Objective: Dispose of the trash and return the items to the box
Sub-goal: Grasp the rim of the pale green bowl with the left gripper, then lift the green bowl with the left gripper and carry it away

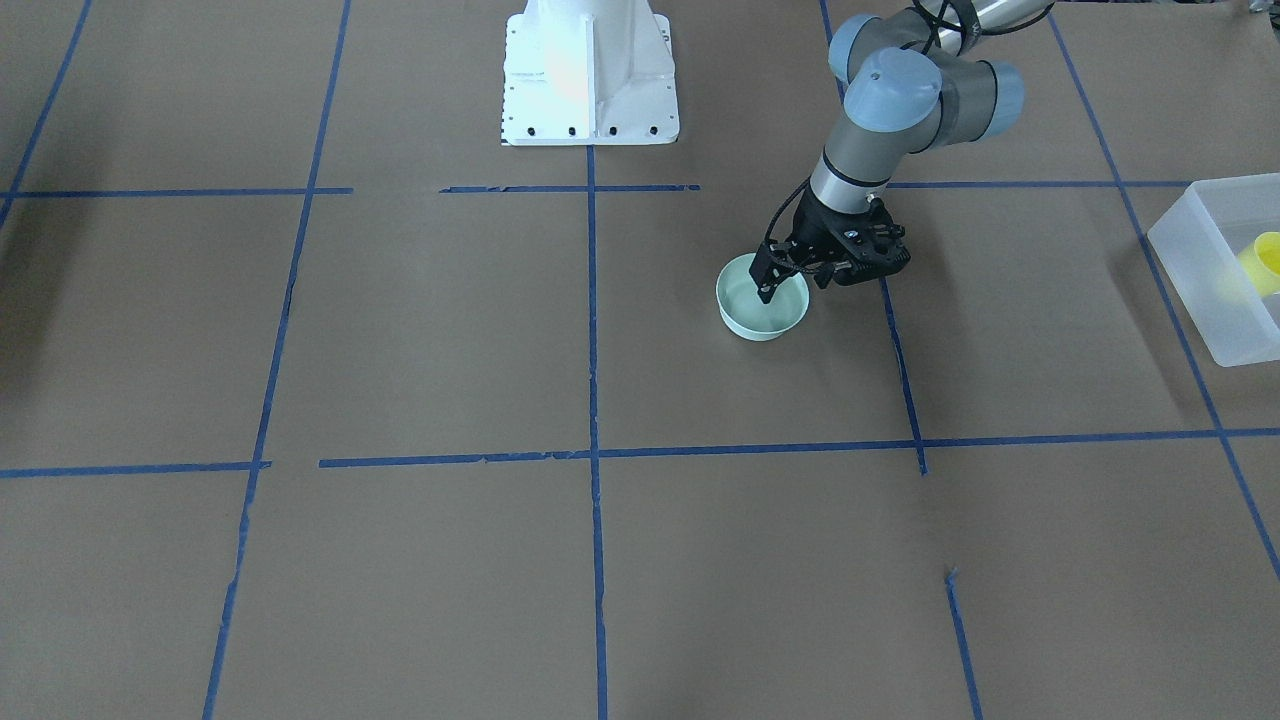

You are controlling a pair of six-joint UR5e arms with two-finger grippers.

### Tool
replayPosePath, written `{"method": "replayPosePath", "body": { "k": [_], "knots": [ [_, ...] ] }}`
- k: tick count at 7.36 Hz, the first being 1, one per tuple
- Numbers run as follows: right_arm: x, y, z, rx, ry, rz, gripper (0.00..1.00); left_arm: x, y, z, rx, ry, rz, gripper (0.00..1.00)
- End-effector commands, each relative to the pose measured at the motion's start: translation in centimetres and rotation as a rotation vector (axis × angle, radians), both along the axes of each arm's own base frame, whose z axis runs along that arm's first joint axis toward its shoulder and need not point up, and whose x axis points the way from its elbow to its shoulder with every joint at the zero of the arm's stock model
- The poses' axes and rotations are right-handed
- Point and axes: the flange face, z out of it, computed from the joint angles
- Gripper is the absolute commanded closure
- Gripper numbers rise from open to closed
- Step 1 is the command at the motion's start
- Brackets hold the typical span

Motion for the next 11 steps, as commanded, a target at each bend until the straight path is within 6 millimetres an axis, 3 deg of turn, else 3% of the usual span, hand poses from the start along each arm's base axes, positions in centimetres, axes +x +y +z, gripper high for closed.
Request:
{"method": "replayPosePath", "body": {
  "k": [1,2,3,4,6,8,10,11],
  "knots": [
    [-1.1,0.4,-3.4,-0.031,-0.002,-0.017,0.00,0.0,0.0,0.4,-0.008,-0.006,0.002,0.66],
    [-1.3,0.3,-3.3,-0.028,0.007,-0.021,0.00,0.1,0.0,0.6,-0.012,-0.010,0.003,0.95],
    [-1.4,0.2,-3.3,-0.020,0.010,-0.030,0.00,0.1,0.0,0.7,-0.013,-0.013,0.003,1.00],
    [-1.3,0.3,-2.9,-0.023,0.006,-0.033,0.00,-0.1,0.1,0.7,-0.034,-0.043,0.005,1.00],
    [-1.6,-0.2,-2.9,-0.032,-0.003,-0.028,0.00,-3.7,0.8,-4.2,-0.044,-0.070,-0.006,1.00],
    [-2.1,-0.3,-2.9,-0.023,0.003,-0.047,0.00,-9.0,-2.7,-5.8,-0.015,-0.074,-0.033,1.00],
    [-2.2,-0.4,-3.0,-0.021,0.002,-0.047,0.00,-14.4,-6.4,-4.7,0.067,-0.102,-0.023,1.00],
    [-2.2,-0.5,-2.2,-0.008,0.002,-0.048,0.00,-17.3,-7.5,-2.4,0.111,-0.151,-0.001,1.00]
  ]
}}
